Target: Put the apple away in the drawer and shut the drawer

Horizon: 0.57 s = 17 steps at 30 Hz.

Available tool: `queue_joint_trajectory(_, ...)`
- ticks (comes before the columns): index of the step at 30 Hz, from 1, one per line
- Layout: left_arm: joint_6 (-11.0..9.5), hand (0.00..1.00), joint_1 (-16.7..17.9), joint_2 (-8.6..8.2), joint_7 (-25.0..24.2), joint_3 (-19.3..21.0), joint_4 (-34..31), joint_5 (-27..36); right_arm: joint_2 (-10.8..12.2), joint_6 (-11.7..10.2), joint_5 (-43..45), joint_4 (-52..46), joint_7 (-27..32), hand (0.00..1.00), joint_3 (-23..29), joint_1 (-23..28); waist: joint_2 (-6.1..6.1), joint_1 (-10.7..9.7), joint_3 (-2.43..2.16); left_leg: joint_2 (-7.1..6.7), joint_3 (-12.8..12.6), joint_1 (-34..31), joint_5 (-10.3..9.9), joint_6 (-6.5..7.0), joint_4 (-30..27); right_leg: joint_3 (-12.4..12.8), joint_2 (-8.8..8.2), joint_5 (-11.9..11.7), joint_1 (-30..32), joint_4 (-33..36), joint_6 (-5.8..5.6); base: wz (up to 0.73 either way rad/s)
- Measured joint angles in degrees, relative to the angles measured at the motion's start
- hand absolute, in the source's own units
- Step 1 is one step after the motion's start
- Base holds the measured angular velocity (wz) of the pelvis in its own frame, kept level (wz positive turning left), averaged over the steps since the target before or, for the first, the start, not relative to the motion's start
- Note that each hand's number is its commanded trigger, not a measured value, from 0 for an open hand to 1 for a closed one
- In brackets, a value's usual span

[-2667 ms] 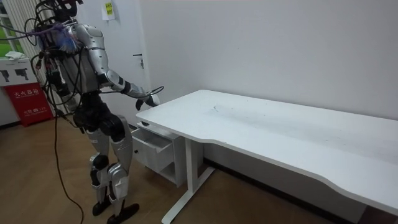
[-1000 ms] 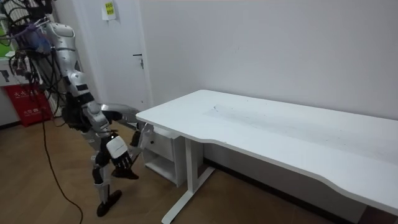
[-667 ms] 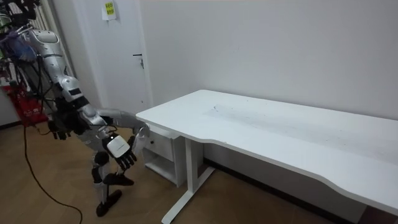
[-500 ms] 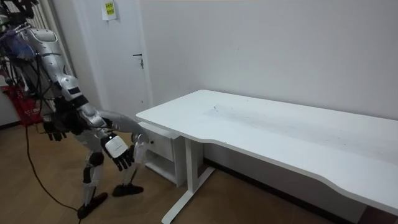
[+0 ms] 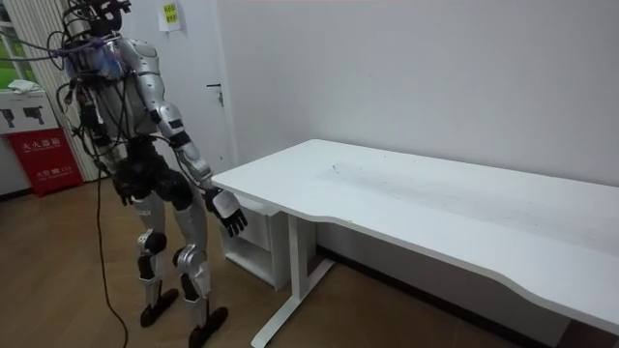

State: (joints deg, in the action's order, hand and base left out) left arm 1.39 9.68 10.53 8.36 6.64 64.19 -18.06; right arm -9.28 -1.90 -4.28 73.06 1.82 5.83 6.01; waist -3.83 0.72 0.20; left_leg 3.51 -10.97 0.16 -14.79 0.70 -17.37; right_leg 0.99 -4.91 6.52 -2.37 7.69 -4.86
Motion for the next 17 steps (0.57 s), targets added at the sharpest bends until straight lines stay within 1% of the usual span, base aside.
queue_joint_trajectory(1,0.2,0.0,0.9,-0.04,0.0,0.1,0.1,-0.1,0.1,-0.1,0.0,0.0,-0.3,0.0,0.0,-0.5,0.08,0.9,0.05,0.0,0.4,0.6,0.0,-0.01,0.1,-1.4,0.13,-0.1,0.1,-0.1,0.1,-0.95)
queue_joint_trajectory(2,0.8,0.0,2.7,-0.33,-0.1,0.3,0.4,-0.4,0.1,-0.4,0.1,0.0,-1.0,0.0,0.0,-1.4,0.61,1.5,0.0,0.02,2.4,1.3,-0.1,-0.09,0.4,-3.4,0.47,-0.7,-0.6,-0.3,0.92,-0.76)
queue_joint_trajectory(3,1.2,0.0,3.8,-0.83,-0.3,1.1,0.5,-1.0,0.0,-1.1,0.2,-0.2,-1.4,0.0,-0.1,-1.8,1.27,0.5,0.26,-0.19,3.9,1.6,-0.1,-0.22,0.6,-4.8,0.47,-1.2,-1.6,-1.0,1.26,-0.29)
queue_joint_trajectory(4,1.2,0.0,4.1,-1.05,-0.4,1.6,0.5,-1.6,-0.2,-1.4,0.1,-0.3,-1.6,0.0,0.0,-1.8,1.77,-0.9,0.09,-0.38,3.9,2.0,-0.1,-0.26,1.3,-5.7,0.53,-1.1,-2.1,-1.0,1.17,0.24)
queue_joint_trajectory(5,1.1,0.0,4.0,-1.04,-0.5,1.6,0.5,-1.7,-0.3,-1.4,0.0,-0.1,-1.8,0.0,0.0,-1.7,2.03,-1.2,0.19,-0.3,3.7,2.6,-0.1,-0.28,2.2,-5.8,0.71,-1.1,-2.4,-0.9,1.15,0.45)
queue_joint_trajectory(6,1.0,0.0,3.4,-1.02,-0.5,1.9,-0.1,-1.7,-0.3,-1.2,0.0,0.5,-2.1,0.0,0.0,-1.4,2.45,-1.7,0.32,-0.28,3.5,3.6,0.0,-0.4,3.7,-5.9,0.79,-0.7,-2.6,-0.9,0.82,0.17)
queue_joint_trajectory(7,0.6,0.0,3.0,-1.02,-0.5,2.2,-0.1,-1.7,-0.1,-1.1,0.0,0.8,-2.6,0.0,0.0,-1.4,2.76,-1.4,0.38,-0.37,3.4,4.3,0.1,-0.6,5.0,-5.9,0.77,-0.3,-2.5,-0.9,0.58,0.0)
queue_joint_trajectory(9,0.6,0.0,2.9,-1.08,-0.5,2.2,-0.1,-1.7,-0.1,-1.2,0.0,0.9,-3.3,0.0,0.0,-1.7,3.17,-1.1,0.24,-0.38,3.3,4.7,0.2,-0.69,5.8,-6.2,0.89,-0.1,-2.5,-1.0,0.53,-0.2)
queue_joint_trajectory(10,0.6,0.0,2.7,-1.08,-0.5,2.2,-0.1,-1.7,-0.1,-1.3,0.0,1.0,-3.6,0.0,0.0,-1.7,3.21,-1.5,0.18,-0.34,3.3,4.7,0.2,-0.74,5.7,-6.5,0.94,-0.1,-2.5,-1.0,0.54,-0.1)
queue_joint_trajectory(12,0.5,0.0,2.2,-1.08,-0.5,2.0,-0.1,-1.7,-0.1,-1.3,-0.2,1.1,-3.9,0.0,0.0,-1.6,3.23,-2.0,0.23,-0.3,3.3,4.5,0.3,-0.9,5.8,-7.4,0.94,-0.1,-2.5,-1.0,0.54,0.05)
queue_joint_trajectory(17,0.4,0.0,2.3,-1.1,-0.7,1.5,0.0,-1.7,-0.1,-1.2,-0.5,1.1,-4.4,0.0,0.0,-1.6,3.28,-2.0,0.31,-0.3,3.3,4.5,0.3,-1.02,5.8,-7.9,0.96,-0.1,-2.5,-0.9,0.52,0.0)
